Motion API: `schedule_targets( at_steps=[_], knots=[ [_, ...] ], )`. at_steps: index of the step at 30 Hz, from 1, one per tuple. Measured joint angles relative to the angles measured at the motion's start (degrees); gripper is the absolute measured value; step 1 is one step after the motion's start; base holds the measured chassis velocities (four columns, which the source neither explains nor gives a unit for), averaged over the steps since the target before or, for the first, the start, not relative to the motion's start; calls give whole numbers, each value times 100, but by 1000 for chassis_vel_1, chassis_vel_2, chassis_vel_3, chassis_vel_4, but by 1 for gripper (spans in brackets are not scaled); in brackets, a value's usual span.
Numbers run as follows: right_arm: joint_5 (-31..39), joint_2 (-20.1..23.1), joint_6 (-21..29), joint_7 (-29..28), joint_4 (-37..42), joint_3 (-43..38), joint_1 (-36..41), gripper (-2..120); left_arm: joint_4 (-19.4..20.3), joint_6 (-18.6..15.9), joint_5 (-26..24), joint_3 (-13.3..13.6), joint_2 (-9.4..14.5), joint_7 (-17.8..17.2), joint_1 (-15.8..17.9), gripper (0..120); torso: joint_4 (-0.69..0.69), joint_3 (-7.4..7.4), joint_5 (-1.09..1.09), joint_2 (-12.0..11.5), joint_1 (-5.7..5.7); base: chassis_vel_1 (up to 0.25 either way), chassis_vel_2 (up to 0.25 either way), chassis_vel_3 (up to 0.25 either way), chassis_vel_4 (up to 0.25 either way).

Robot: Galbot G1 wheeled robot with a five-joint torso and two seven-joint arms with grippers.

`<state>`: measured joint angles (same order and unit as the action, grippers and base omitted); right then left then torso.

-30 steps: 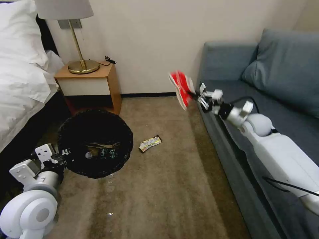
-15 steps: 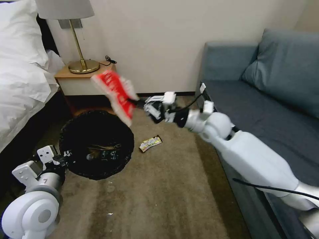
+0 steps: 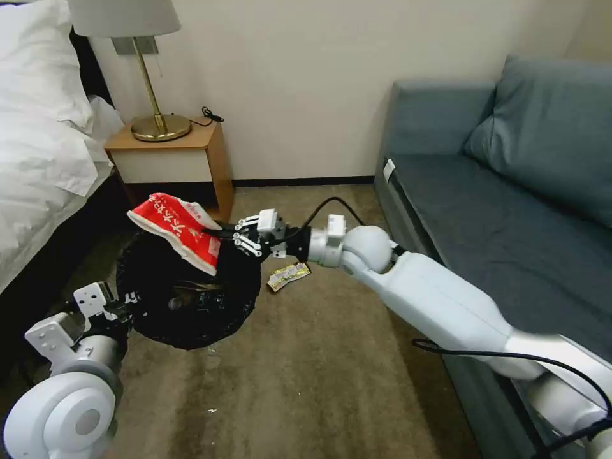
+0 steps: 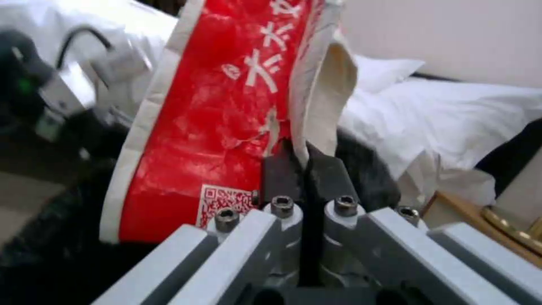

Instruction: Pick up the trash bin, then pick up the garbage on the floor and place it into the trash bin.

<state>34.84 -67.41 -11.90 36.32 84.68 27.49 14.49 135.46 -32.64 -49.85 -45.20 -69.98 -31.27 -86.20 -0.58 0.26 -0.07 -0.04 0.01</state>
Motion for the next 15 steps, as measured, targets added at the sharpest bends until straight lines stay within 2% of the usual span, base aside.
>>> schedule_targets(
  at_steps=[15],
  knots=[
    [-302,156,-93,99,-139,49,225,0,56,-9,-12,12,13,-7,-18,0,-2,0,1,0,0,0,0,0,0]
  ],
)
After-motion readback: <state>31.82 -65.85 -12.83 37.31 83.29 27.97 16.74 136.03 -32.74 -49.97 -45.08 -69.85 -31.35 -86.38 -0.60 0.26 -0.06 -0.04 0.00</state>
